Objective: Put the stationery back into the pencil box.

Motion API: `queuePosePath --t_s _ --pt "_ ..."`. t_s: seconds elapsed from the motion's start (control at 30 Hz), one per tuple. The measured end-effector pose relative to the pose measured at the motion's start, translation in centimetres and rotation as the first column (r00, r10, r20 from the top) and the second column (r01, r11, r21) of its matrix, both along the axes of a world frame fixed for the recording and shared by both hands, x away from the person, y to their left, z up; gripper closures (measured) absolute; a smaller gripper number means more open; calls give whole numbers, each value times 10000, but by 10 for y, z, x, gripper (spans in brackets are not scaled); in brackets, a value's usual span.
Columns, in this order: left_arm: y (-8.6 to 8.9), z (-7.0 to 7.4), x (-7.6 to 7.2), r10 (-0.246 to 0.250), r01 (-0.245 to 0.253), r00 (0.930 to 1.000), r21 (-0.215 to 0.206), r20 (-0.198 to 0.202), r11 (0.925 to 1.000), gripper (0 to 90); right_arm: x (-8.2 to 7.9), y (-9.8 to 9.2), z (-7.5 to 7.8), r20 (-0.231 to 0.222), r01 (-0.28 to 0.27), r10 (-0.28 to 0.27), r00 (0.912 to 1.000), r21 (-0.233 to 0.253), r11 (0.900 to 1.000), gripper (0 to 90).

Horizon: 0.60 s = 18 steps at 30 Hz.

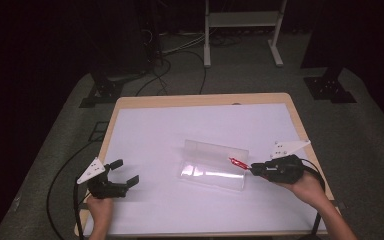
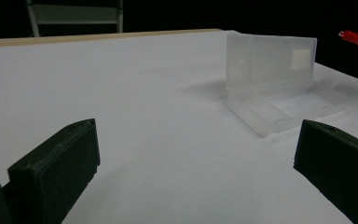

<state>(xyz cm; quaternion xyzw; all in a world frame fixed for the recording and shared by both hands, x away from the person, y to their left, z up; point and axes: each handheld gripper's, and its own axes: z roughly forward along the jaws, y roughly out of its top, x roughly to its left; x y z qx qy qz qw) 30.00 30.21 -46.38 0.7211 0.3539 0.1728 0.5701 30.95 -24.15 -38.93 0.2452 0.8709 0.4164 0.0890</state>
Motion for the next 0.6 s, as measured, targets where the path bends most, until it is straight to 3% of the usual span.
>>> queuePosePath --t_s 0.6 --pt "0 0 0 -5 5 10000 3 7 10000 0 14 25 0 11 -415 415 9991 -30 9991 788"
